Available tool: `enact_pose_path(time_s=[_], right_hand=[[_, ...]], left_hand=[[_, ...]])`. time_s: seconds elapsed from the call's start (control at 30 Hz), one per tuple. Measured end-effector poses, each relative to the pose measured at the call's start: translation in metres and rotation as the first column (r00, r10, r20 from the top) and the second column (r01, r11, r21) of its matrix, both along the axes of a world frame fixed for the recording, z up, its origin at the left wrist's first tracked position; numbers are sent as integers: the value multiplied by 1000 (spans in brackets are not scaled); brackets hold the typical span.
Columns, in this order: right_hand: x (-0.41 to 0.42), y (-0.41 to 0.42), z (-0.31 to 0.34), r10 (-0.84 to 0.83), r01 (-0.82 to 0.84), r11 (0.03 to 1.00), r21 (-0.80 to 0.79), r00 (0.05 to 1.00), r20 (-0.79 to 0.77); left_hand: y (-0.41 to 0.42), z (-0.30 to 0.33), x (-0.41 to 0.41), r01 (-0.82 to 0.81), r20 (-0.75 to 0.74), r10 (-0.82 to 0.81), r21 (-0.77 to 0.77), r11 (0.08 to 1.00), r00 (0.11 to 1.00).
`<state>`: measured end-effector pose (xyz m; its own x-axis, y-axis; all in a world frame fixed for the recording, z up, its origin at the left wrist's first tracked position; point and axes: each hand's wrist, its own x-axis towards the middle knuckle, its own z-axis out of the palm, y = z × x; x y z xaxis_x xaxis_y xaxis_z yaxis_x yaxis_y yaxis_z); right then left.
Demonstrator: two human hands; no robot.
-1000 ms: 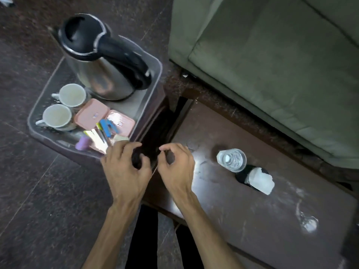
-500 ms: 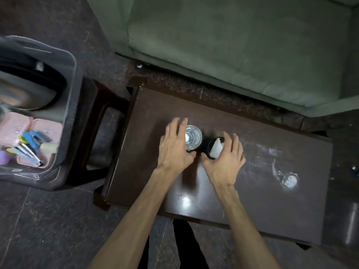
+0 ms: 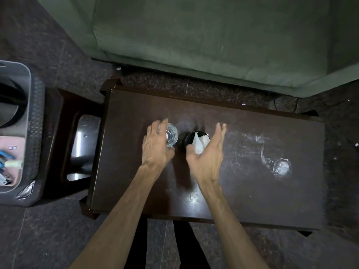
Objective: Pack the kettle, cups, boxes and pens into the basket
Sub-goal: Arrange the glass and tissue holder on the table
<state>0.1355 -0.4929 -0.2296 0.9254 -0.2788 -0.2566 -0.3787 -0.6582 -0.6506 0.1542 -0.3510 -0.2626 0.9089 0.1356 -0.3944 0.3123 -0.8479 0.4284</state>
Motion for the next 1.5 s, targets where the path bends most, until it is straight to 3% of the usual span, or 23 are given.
enact_pose_path(time_s=[0.07, 0.17, 0.27, 0.4, 0.57, 0.8, 1.1, 1.5], right_hand=[[-7, 3, -4, 135, -127, 989, 74, 983, -122], [-13, 4, -9, 303, -293, 952, 84, 940, -157], [-14, -1, -9, 235, -227, 969, 103, 969, -77], [-12, -8, -6, 83, -83, 997, -8, 996, 36], [1, -13, -16, 193, -224, 970, -100, 948, -252], [-13, -7, -15, 185, -211, 967, -145, 967, -175], [-53, 1, -20, 195, -228, 966, -123, 952, -235], [-59, 1, -27, 213, -242, 962, -130, 956, -202]], left_hand=[[-1, 0, -1, -2, 1, 2, 0, 1000, 1000], [-2, 0, -1, -2, -5, 2, 4, 1000, 1000], [-1, 0, -2, 0, 3, 0, -8, 1000, 1000], [0, -1, -2, -3, 13, 3, -15, 1000, 1000], [4, -4, -6, -2, 16, 2, -32, 999, 1000], [10, -10, -32, -22, 73, 24, -16, 1000, 997], [21, -10, -80, -117, 144, 127, -76, 990, 981], [21, -3, -87, -185, 95, 192, -80, 980, 977]])
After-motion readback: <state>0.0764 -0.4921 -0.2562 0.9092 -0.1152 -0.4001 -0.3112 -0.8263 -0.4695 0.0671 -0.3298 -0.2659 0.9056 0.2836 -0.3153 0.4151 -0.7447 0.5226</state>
